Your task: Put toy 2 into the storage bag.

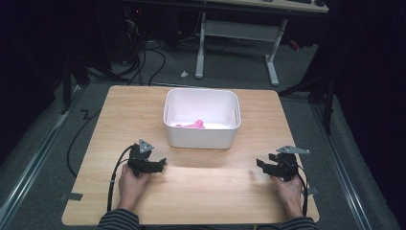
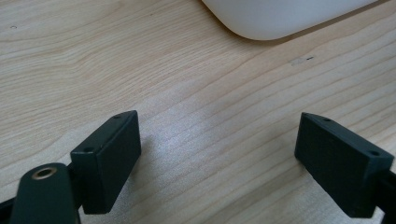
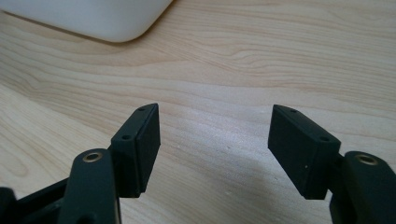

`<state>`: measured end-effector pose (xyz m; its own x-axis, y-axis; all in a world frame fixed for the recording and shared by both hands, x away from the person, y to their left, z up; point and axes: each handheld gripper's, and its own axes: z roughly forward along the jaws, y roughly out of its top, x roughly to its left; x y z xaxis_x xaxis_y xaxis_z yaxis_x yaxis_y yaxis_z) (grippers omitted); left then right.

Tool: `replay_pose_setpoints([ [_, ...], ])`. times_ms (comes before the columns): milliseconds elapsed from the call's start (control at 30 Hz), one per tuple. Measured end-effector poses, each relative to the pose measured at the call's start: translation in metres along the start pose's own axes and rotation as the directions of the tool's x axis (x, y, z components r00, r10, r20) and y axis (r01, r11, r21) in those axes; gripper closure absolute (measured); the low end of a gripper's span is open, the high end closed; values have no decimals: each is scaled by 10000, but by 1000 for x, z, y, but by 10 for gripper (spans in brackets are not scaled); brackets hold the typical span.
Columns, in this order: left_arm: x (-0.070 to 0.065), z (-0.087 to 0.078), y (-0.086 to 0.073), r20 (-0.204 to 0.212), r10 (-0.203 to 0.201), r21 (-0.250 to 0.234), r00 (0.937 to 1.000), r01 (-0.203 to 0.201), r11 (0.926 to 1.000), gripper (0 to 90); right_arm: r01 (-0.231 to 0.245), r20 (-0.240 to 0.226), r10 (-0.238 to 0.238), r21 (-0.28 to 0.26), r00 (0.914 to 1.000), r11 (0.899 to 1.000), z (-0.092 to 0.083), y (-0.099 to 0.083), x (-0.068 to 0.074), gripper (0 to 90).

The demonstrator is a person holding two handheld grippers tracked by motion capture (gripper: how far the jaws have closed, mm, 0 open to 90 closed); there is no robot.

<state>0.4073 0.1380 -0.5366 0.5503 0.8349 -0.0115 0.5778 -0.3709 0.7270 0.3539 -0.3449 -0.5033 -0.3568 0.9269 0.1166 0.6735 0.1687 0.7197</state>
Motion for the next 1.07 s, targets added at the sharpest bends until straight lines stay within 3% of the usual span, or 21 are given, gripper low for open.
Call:
replay_pose_setpoints([
  [367,0,0,0,-2,-8,-6,10000,8,10000,146,280,508,-299,379,9983,9989,20,-8,3,343],
  [533,0,0,0,-3,-8,-7,10000,8,10000,146,481,856,-504,283,9951,9984,25,-9,3,333],
  [600,0,0,0,-5,-6,-4,10000,6,10000,146,760,1175,-783,245,9900,9968,27,-10,5,298],
  [1067,0,0,0,-6,-8,-8,10000,8,10000,147,678,1203,-688,122,9904,9976,28,-12,5,270],
])
